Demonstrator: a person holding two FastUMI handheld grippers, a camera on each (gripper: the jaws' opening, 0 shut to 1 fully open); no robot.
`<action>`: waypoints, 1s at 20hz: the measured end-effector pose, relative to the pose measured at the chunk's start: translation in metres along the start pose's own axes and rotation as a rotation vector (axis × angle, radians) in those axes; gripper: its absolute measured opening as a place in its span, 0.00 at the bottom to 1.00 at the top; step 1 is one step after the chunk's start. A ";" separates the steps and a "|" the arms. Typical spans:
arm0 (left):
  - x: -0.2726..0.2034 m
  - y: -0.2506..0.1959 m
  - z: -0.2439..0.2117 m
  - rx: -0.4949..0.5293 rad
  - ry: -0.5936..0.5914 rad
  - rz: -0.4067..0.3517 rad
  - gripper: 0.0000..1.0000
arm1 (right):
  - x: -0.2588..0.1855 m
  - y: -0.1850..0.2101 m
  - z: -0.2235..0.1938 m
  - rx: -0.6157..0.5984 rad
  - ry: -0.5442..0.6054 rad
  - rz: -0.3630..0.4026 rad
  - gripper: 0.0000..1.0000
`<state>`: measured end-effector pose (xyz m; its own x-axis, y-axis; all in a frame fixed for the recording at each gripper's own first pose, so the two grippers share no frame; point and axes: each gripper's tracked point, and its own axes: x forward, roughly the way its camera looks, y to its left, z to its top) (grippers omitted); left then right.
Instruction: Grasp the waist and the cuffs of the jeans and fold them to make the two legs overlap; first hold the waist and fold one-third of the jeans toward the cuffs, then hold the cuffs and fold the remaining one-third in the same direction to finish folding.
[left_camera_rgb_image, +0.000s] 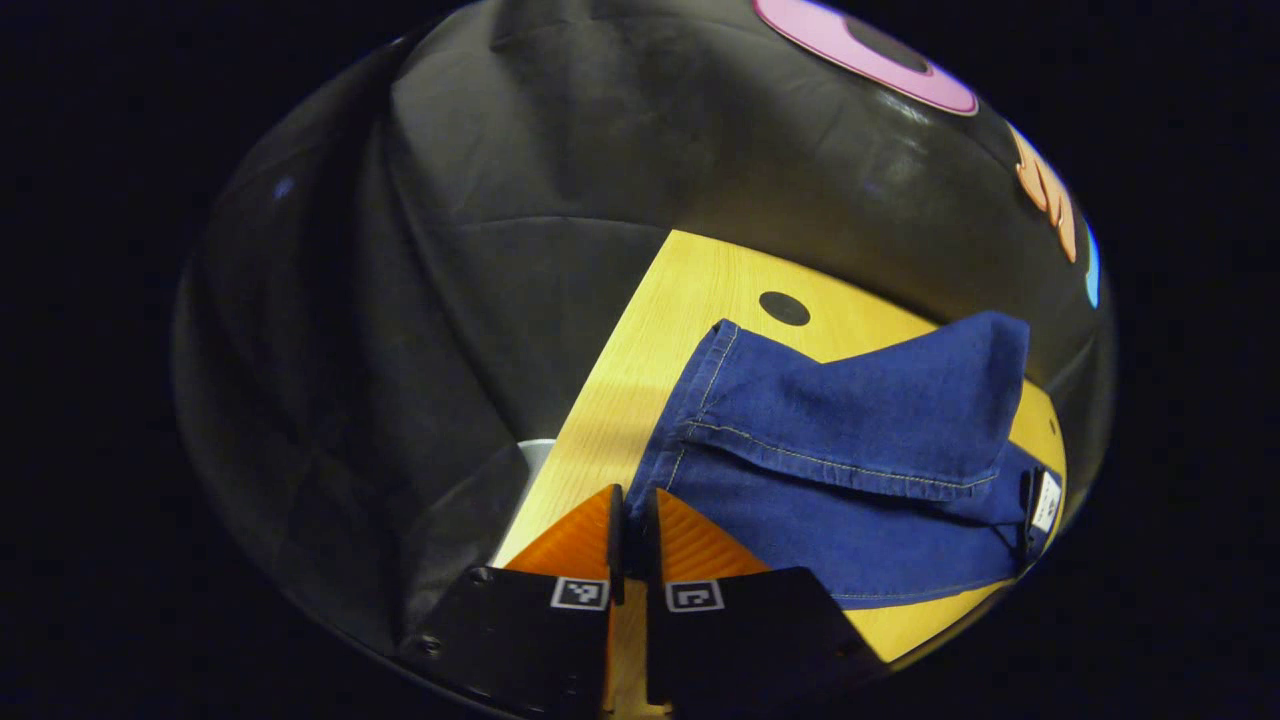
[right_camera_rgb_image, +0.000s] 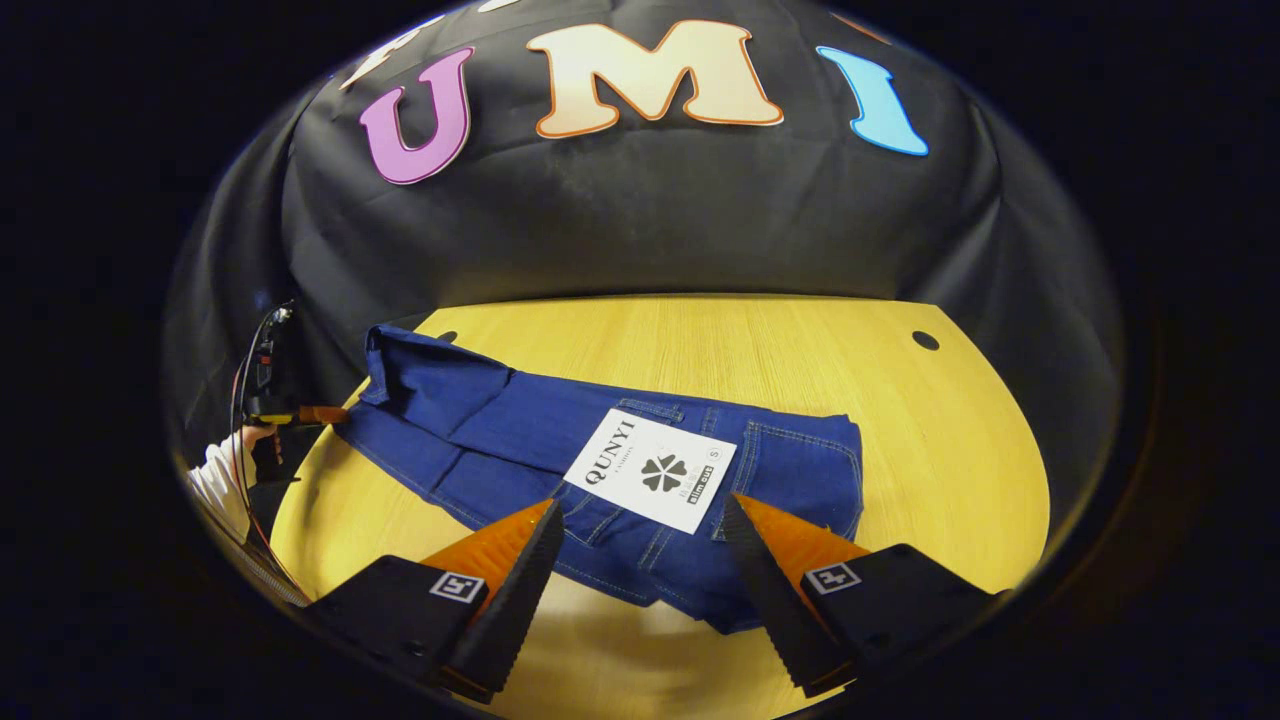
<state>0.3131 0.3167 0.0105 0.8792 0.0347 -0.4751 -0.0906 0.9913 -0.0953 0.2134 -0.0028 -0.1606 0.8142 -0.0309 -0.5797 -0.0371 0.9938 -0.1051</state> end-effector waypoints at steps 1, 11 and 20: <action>0.001 -0.001 -0.001 -0.019 0.009 -0.013 0.00 | -0.001 -0.002 0.001 0.004 0.000 -0.003 1.00; -0.042 -0.071 0.053 -0.105 -0.153 -0.254 0.00 | -0.014 -0.030 0.011 0.048 -0.036 -0.035 1.00; -0.118 -0.252 0.072 0.031 -0.227 -0.540 0.00 | -0.035 -0.062 0.021 0.077 -0.077 -0.047 1.00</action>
<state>0.2663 0.0722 0.1535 0.8756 -0.4534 -0.1668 0.4086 0.8792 -0.2450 0.1994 -0.0616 -0.1173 0.8561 -0.0722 -0.5118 0.0441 0.9968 -0.0669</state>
